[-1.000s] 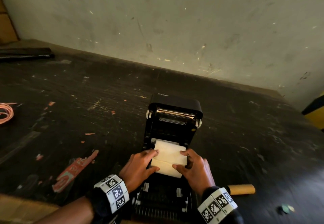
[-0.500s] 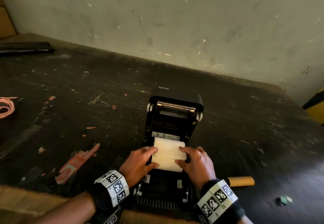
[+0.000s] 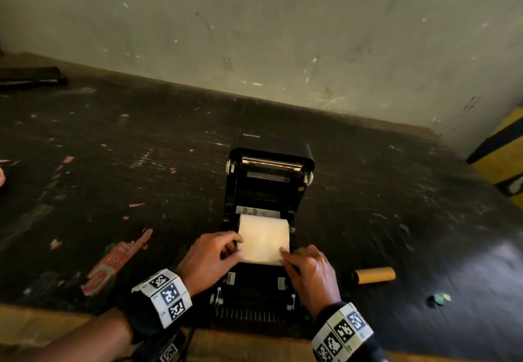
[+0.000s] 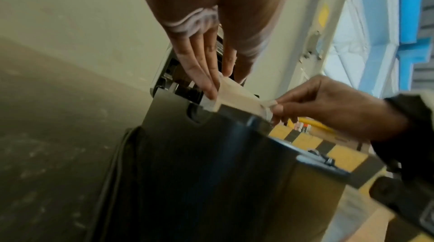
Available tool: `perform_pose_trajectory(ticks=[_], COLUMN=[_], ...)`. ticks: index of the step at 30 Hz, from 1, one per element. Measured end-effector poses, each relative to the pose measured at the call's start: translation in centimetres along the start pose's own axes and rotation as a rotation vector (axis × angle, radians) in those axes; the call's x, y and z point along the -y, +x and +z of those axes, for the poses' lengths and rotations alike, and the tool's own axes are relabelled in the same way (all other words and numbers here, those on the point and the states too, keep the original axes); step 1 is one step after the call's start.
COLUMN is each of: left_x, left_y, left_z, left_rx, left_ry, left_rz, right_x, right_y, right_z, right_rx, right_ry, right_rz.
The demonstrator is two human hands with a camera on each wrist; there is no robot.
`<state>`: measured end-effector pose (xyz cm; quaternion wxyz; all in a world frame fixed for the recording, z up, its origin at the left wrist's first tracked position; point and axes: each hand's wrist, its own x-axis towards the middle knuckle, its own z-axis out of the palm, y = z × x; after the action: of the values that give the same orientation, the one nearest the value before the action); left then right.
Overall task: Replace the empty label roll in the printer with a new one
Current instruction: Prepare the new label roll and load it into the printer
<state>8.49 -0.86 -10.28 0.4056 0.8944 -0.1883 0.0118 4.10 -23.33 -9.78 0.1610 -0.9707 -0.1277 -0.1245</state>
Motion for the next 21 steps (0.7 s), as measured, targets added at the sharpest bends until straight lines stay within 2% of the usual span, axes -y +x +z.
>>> perform_pose_trajectory(ticks=[3, 6, 12, 17, 21], left_x=[-0.1, 0.0, -0.5, -0.9, -0.2], left_y=[-0.3, -0.5, -0.8, -1.0, -0.9], left_z=[0.3, 0.6, 0.5, 1.0, 1.0], left_rx=[-0.015, -0.031, -0.018, -0.031, -0.052], left_ry=[-0.114, -0.130, -0.182, -0.192, -0.170], left_rz=[-0.085, -0.152, -0.216, -0.187, -0.184], right_x=[0.1, 0.2, 0.4, 0.4, 0.3], right_y=[-1.0, -1.5, -1.8, -2.1, -1.3], right_z=[0.4, 0.6, 1.0, 1.0, 0.3], right_rx=[0.016, 0.022, -0.015, 0.063, 0.122], right_ry=[0.052, 0.199, 0.433, 0.391, 0.533], right_rz=[-0.010, 0.026, 0.165, 0.211, 0.317])
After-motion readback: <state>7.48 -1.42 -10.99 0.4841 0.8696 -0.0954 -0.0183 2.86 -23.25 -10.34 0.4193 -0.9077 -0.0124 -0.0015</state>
